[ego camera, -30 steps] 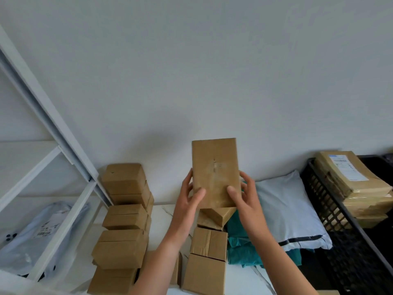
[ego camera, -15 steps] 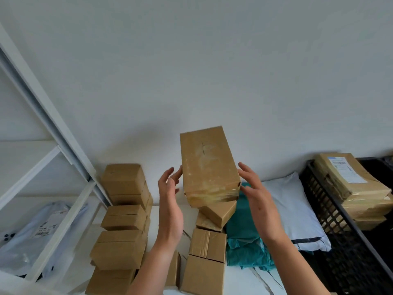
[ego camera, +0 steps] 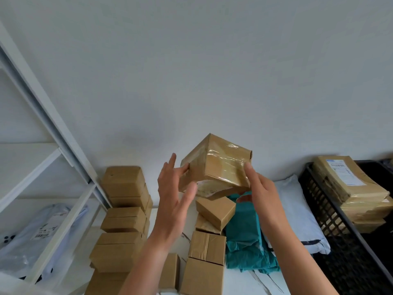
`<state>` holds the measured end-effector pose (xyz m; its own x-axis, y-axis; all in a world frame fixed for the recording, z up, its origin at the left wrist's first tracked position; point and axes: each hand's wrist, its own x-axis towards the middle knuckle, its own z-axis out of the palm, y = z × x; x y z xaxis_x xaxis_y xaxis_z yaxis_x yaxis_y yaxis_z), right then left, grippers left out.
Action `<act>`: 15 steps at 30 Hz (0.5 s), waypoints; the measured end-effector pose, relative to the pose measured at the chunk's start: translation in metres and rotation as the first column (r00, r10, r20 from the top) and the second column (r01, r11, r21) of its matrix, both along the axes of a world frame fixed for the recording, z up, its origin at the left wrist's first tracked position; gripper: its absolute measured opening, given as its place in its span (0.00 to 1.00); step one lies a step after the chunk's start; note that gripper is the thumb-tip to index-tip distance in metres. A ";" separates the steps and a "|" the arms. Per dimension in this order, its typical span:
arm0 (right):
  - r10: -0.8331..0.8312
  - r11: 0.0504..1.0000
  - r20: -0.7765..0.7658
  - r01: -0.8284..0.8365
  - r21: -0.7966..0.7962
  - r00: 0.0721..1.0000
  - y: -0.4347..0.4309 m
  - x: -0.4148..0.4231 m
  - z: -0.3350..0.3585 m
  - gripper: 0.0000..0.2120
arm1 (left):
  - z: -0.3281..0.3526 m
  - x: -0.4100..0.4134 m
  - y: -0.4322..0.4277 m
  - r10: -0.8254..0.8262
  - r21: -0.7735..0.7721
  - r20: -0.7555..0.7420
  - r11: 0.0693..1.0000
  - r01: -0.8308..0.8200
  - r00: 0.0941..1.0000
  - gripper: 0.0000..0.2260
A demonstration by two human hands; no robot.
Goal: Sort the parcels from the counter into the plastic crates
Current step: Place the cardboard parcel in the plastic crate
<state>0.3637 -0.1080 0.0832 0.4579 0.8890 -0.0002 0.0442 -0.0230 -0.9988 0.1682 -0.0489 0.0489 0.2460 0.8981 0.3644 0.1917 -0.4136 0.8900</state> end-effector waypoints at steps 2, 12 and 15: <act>0.023 1.000 -0.043 -0.022 0.015 0.999 -0.001 0.001 0.002 0.25 | -0.003 -0.001 0.000 -0.038 -0.033 0.033 0.999 0.039 0.999 0.29; 0.244 0.956 0.063 -0.251 0.149 0.968 0.008 0.012 -0.012 0.20 | 0.003 0.010 -0.007 0.042 -0.125 -0.006 0.991 -0.043 0.999 0.28; 0.177 0.974 0.035 -0.180 0.138 0.984 0.012 0.020 -0.014 0.16 | -0.003 0.006 -0.006 -0.020 -0.179 0.020 0.984 0.024 1.000 0.27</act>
<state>0.3836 -0.0963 0.0697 0.2902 0.9469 0.1385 0.0578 0.1272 -0.9902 0.1746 -0.0551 0.0459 0.2614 0.9438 0.2023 0.1676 -0.2508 0.9534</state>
